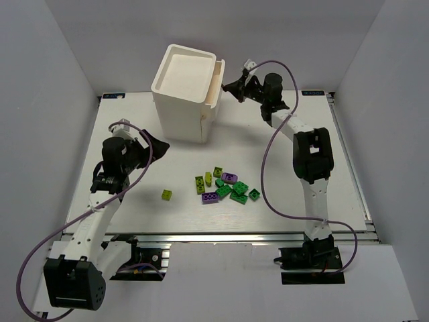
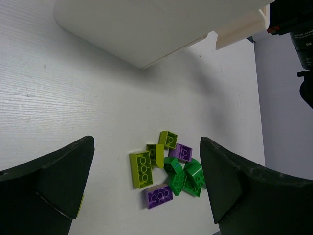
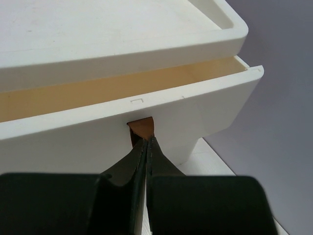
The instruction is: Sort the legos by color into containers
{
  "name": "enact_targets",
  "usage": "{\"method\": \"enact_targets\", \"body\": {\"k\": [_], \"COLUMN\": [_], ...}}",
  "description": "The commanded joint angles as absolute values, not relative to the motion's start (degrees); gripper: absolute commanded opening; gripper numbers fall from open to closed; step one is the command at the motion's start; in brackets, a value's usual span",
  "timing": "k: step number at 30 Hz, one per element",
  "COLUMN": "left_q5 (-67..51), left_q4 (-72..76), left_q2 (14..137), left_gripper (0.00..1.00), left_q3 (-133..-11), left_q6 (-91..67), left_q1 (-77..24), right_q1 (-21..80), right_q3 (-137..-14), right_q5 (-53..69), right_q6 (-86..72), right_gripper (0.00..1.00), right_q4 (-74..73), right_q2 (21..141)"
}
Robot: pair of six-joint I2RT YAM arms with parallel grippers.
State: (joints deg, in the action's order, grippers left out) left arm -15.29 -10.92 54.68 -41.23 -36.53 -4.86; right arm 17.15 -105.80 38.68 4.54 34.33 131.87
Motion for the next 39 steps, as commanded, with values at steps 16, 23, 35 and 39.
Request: {"method": "enact_targets", "body": {"k": [16, 23, 35, 39], "left_q5": [-14.33, -9.41, -5.36, -0.8], "left_q4": [-13.95, -30.65, -45.96, -51.22], "left_q2": [54.22, 64.76, 78.47, 81.98], "left_gripper": [0.98, 0.94, 0.68, 0.72], "left_q3": [-41.12, -48.41, -53.35, -54.49], "left_q6": [-34.72, -30.06, -30.85, -32.43], "left_q1": [-5.1, -5.62, -14.4, -19.33], "right_q1": [13.1, 12.48, 9.67, 7.83], "right_q3": [-99.32, -94.05, -72.71, -69.89], "right_q5": [34.71, 38.32, 30.36, 39.52], "right_q6": [9.41, 10.8, 19.7, 19.86], "right_gripper": [0.0, 0.62, 0.89, 0.85], "right_q4": [31.55, 32.7, 19.07, 7.57], "right_q2": [122.35, 117.61, 95.55, 92.38]}}
